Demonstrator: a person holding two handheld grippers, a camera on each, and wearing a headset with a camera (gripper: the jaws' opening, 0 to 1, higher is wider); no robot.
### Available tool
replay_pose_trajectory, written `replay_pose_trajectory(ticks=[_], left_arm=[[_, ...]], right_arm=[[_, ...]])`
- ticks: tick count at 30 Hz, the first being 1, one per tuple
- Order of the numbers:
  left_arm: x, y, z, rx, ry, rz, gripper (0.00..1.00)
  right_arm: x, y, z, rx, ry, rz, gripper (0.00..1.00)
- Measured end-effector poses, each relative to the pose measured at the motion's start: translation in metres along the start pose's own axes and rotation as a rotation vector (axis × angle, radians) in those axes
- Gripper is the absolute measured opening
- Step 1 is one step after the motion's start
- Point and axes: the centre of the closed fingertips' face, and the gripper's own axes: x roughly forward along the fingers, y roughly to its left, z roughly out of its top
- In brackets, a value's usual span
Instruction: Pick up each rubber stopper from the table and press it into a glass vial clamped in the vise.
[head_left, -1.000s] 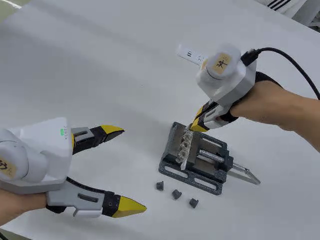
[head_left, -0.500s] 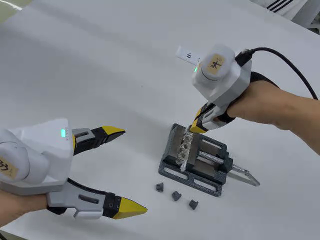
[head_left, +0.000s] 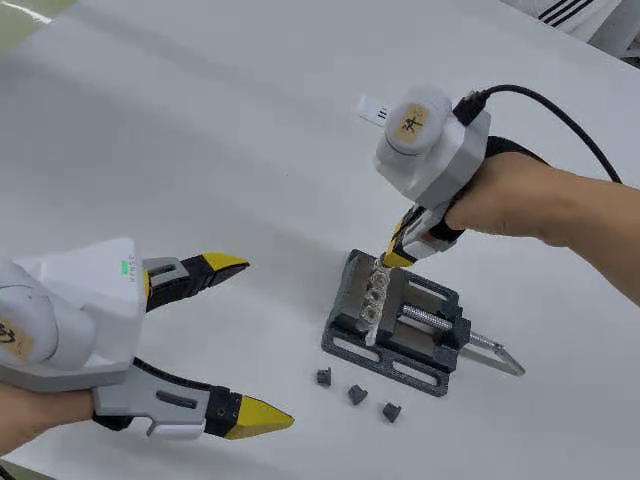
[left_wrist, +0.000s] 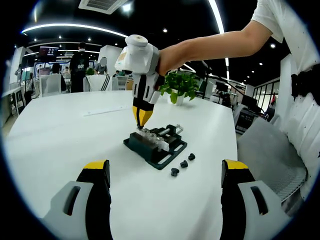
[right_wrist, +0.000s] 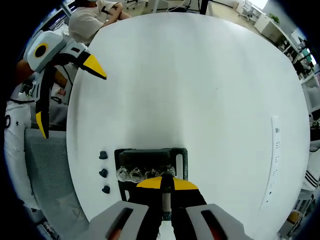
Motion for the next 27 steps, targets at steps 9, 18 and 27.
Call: replay_pose_trajectory(ticks=[9, 18, 27], left_arm=[[0.0004, 0.0001, 0.0021, 0.005, 0.0, -0.001, 0.91], [0.001, -0.0025, 0.0066, 0.016, 0.0, -0.009, 0.91], [-0.0062, -0.0008, 0.007, 0.023, 0.01, 0.006, 0.91]], right_arm=[[-0.001, 0.0, 0.0, 0.032, 0.011, 0.02, 0.0], [-0.003, 0.0011, 0.0001, 0.06, -0.023, 0.026, 0.0], [-0.0052, -0.0004, 0.0014, -0.022, -0.06, -0.019, 0.01]])
